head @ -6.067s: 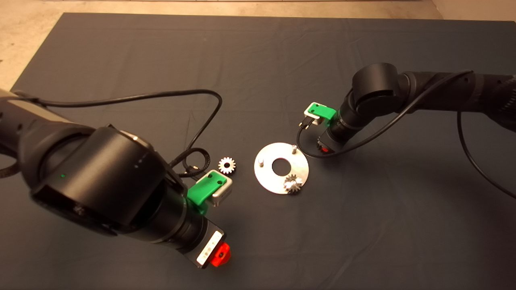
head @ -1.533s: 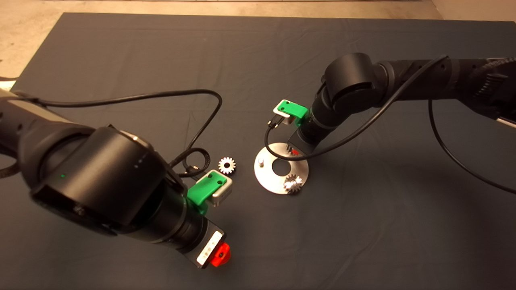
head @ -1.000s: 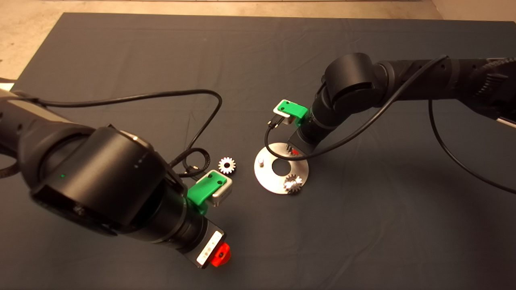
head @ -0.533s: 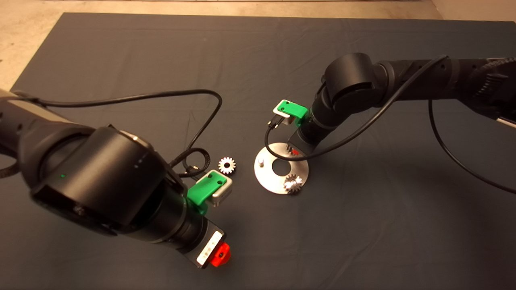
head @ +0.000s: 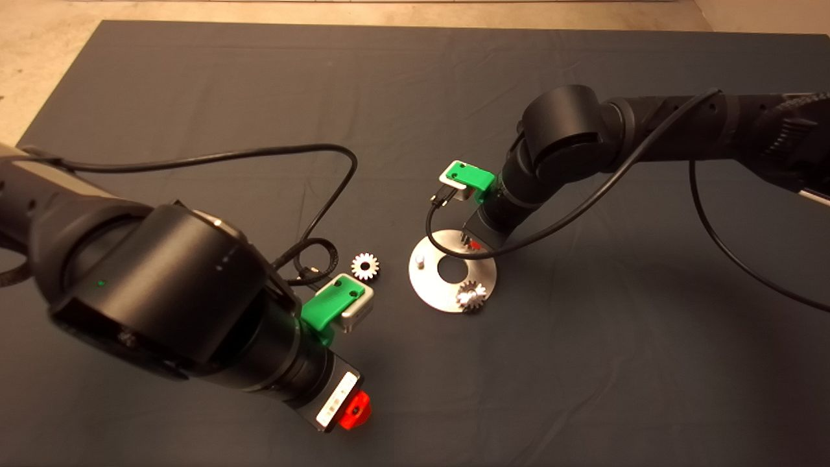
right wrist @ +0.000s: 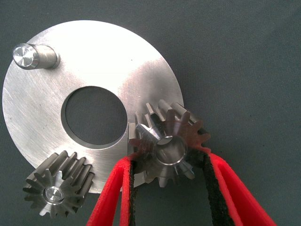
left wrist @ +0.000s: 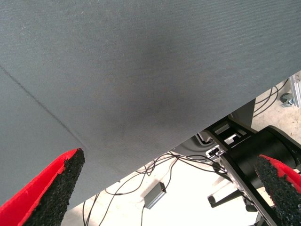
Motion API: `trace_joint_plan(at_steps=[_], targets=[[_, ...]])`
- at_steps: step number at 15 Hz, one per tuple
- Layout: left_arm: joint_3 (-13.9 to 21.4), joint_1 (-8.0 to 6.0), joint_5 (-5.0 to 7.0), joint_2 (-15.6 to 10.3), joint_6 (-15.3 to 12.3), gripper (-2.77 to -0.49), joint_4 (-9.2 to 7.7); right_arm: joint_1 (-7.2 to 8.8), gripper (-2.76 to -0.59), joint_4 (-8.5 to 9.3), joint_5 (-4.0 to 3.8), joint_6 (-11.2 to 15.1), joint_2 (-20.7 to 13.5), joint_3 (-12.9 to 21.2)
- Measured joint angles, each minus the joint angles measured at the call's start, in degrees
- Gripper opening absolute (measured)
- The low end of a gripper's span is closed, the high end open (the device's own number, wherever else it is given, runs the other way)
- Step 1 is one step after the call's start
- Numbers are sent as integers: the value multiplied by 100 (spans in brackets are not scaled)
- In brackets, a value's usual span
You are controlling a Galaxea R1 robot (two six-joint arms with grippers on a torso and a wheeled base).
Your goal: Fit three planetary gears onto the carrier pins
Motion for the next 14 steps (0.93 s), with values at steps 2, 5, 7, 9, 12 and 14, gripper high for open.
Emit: trace_joint_plan(at_steps=[2, 5, 7, 9, 12, 14], targets=[[0, 0, 0, 0, 0, -62, 0, 15, -255, 0, -2, -2, 1, 0], [0, 0, -2, 0, 0, -62, 0, 73, -255, 0, 0, 0, 2, 0], [0, 0, 0, 0, 0, -62, 0, 137, -255, -4, -2, -2, 4, 0], [0, 0, 0, -2, 0, -62, 0, 155, -255, -9, -5, 0, 4, 2], [0, 0, 0, -2, 0, -62, 0, 141, -255, -9, -16, 0, 4, 2], [0, 0, 0, -2, 0, -62, 0, 141, -255, -9, -16, 0, 4, 2]])
